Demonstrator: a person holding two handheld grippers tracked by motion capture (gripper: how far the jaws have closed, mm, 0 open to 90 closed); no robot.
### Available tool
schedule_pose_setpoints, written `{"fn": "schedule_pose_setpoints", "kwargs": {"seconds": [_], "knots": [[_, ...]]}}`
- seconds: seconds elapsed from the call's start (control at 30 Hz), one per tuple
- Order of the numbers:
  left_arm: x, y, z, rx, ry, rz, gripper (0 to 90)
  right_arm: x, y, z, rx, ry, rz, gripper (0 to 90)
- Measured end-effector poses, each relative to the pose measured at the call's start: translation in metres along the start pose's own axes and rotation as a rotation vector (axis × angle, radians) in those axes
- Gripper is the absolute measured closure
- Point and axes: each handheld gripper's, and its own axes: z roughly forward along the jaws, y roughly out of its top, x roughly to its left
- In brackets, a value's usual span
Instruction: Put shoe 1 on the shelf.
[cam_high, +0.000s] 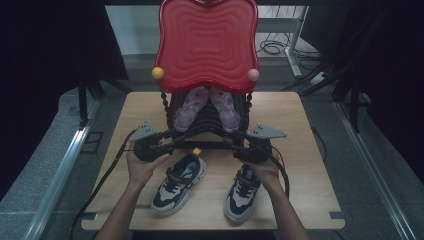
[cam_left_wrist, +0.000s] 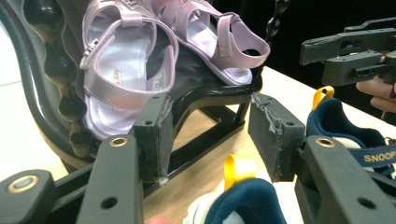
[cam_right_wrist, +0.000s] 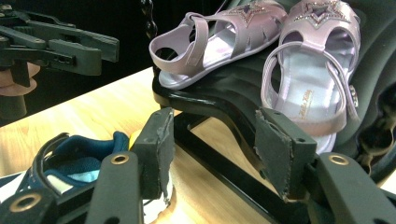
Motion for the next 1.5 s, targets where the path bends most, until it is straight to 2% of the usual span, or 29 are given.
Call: {"fn": "schedule_pose_setpoints", "kwargs": {"seconds": [0.3,0.5,0.67,0.9,1.2,1.37,1.5], "knots": [[-0.006,-0.011,-0.012,0.022,-0.021,-0.018,50.3,0.005,-0.012,-0.011,0.0,0.021,0.0,47.9],[-0.01,-0.019,-0.02,0.042,-0.035,0.0,50.3,0.004,-0.025,-0.021,-0.012,0.016,0.018,47.8],[-0.011,-0.028,-0.025,0.047,-0.061,-0.022,50.3,0.003,-0.032,-0.029,0.014,0.005,0.015,47.5],[-0.013,-0.039,-0.028,0.082,-0.068,-0.043,50.3,0.004,-0.044,-0.041,0.04,0.0,0.013,47.2],[-0.015,-0.052,-0.032,0.133,-0.07,-0.064,50.2,0.006,-0.05,-0.042,0.071,0.019,0.008,46.6],[-0.016,-0.054,-0.035,0.133,-0.072,-0.057,51.7,0.006,-0.048,-0.043,0.07,0.027,0.007,46.7],[-0.019,-0.055,-0.037,0.151,-0.095,-0.047,57.0,0.006,-0.049,-0.043,0.068,0.033,0.013,46.6]]}}
